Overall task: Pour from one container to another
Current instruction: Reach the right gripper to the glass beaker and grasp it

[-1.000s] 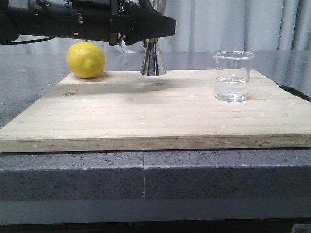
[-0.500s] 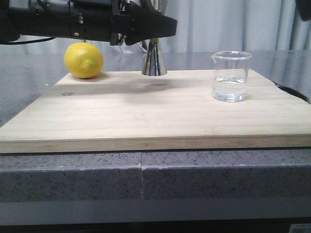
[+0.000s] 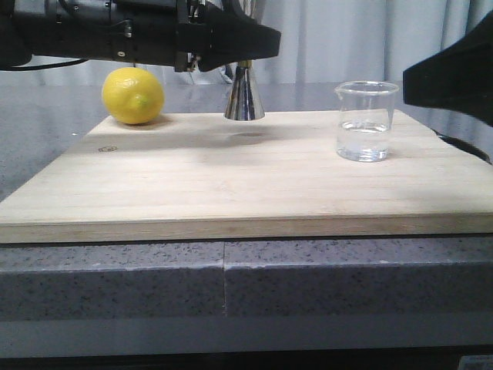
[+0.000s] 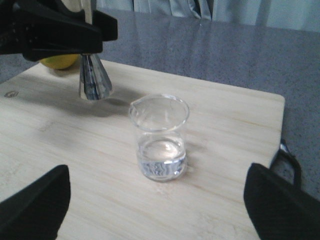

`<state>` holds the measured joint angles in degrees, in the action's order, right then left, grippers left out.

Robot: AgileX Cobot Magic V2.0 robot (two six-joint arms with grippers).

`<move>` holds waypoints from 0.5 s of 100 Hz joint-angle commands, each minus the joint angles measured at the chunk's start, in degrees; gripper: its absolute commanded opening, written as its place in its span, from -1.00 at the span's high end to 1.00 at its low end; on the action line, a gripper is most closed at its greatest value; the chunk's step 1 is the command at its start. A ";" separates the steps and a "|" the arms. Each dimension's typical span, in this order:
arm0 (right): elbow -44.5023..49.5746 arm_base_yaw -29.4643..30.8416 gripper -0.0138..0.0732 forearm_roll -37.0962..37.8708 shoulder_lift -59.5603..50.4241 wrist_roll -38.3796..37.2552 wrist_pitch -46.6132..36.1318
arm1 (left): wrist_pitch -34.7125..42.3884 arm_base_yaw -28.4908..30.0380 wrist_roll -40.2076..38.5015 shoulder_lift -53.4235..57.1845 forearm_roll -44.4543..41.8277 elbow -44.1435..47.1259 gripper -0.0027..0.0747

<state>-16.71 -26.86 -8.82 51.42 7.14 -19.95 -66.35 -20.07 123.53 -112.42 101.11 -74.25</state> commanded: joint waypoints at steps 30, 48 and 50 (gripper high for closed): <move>-1.12 -0.51 -0.79 0.35 16.12 -1.88 -24.58 | -6.51 -0.39 -0.40 2.83 5.06 -1.74 0.32; -1.46 -0.51 -0.79 2.79 23.18 -3.69 -31.93 | -6.51 -0.39 -0.40 2.83 5.06 -1.74 0.32; -1.60 -0.51 -0.79 2.91 23.91 -3.82 -32.61 | -6.51 -0.39 -0.40 2.83 5.06 -1.74 0.32</move>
<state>-16.62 -27.25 -7.72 73.62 4.24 -44.26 -66.35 -20.07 123.53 -112.42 101.11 -74.25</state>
